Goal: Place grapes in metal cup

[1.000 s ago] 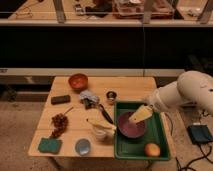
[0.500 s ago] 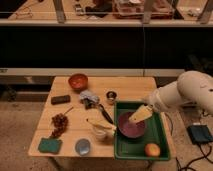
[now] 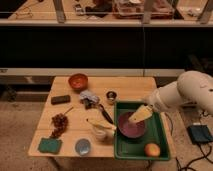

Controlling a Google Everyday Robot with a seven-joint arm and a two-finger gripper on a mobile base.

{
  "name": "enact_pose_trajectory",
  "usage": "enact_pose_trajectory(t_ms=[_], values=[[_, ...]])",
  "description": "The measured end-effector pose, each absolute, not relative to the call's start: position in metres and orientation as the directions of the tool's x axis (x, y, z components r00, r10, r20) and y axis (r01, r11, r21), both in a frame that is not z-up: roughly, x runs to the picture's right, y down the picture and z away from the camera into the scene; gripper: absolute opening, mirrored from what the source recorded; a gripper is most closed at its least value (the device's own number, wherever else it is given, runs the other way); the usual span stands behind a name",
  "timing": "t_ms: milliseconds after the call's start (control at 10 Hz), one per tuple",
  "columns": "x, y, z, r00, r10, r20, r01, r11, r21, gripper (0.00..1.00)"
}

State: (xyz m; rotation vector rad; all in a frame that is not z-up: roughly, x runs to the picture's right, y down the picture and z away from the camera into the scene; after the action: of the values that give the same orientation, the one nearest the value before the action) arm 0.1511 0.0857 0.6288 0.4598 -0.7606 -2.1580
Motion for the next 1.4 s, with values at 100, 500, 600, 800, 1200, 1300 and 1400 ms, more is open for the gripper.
enact_pose_trajectory(t_ms=[100, 500, 600, 800, 1200, 1300, 1400], values=[[0.151, 0.086, 0.629, -0.626, -0.777, -0.073, 0.56, -0.512, 0.652, 0.8], [0.139, 0.062, 0.628, -0.621, -0.781, -0.068, 0.559, -0.501, 0.661, 0.8], [0.129, 0.041, 0.628, -0.617, -0.784, -0.072, 0.556, -0.498, 0.666, 0.8], [0.089, -0.012, 0.631, -0.612, -0.787, -0.081, 0.543, -0.492, 0.68, 0.8], [-0.01, -0.062, 0.63, -0.594, -0.798, -0.097, 0.521, -0.474, 0.71, 0.8], [-0.026, -0.063, 0.628, -0.592, -0.798, -0.112, 0.509, -0.478, 0.716, 0.8], [-0.027, -0.063, 0.628, -0.591, -0.799, -0.112, 0.509, -0.477, 0.716, 0.8]])
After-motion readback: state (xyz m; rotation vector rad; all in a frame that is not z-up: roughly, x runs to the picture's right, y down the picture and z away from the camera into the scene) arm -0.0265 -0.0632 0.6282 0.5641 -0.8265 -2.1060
